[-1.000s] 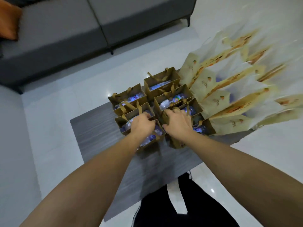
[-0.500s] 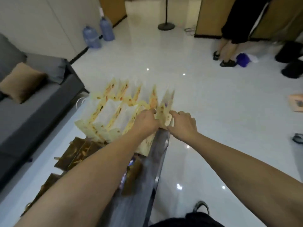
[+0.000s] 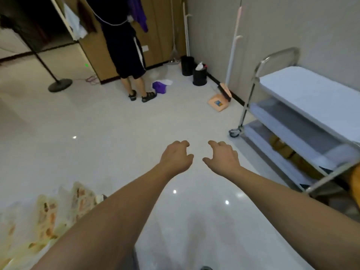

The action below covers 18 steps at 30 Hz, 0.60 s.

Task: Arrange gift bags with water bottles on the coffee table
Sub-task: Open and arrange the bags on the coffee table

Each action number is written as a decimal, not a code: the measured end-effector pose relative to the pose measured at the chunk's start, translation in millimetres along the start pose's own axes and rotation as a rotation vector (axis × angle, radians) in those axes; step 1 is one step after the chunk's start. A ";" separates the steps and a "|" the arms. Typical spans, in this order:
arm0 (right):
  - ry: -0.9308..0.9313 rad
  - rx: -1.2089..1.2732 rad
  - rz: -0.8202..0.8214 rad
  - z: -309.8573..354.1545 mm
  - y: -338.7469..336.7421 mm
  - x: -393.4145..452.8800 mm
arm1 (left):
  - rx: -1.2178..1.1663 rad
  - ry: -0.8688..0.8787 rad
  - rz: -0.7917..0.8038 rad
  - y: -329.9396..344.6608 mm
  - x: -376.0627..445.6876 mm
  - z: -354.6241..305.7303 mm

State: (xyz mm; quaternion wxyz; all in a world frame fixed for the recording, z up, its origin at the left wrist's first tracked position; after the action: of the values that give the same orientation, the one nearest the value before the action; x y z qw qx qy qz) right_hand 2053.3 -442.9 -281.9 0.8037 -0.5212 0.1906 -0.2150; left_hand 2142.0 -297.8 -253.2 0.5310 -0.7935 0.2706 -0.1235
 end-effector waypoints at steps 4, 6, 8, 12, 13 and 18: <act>0.169 0.010 -0.027 -56.3 -12.8 28.7 | 0.014 0.148 0.090 29.3 63.2 -48.9; 0.253 0.003 -0.058 -79.9 -17.7 44.6 | 0.024 0.217 0.137 43.6 96.2 -70.1; 0.338 -0.002 -0.091 -101.4 -22.6 64.6 | 0.044 0.287 0.189 58.5 133.3 -89.4; 0.499 0.033 -0.146 -138.7 -29.0 105.2 | 0.081 0.416 0.288 87.2 209.3 -123.4; 0.543 0.038 -0.139 -146.2 -29.7 113.5 | 0.087 0.441 0.315 93.5 225.6 -131.7; 0.723 0.035 -0.138 -174.8 -34.2 153.4 | 0.114 0.603 0.435 120.0 299.3 -174.0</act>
State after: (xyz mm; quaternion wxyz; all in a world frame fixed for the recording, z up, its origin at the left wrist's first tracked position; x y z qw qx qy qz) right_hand 2083.7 -670.8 -330.2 0.6769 -0.4094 0.4228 -0.4421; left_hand 2268.5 -635.3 -319.2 0.4848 -0.6144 0.5698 -0.2507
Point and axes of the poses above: each hand's wrist, its own x-axis towards the middle knuckle, its own y-axis out of the palm, z = x × y, the point moved 1 cm from there along x, towards the middle knuckle, and after that the axes turned 7 degrees about -z, right-handed, at the moved point
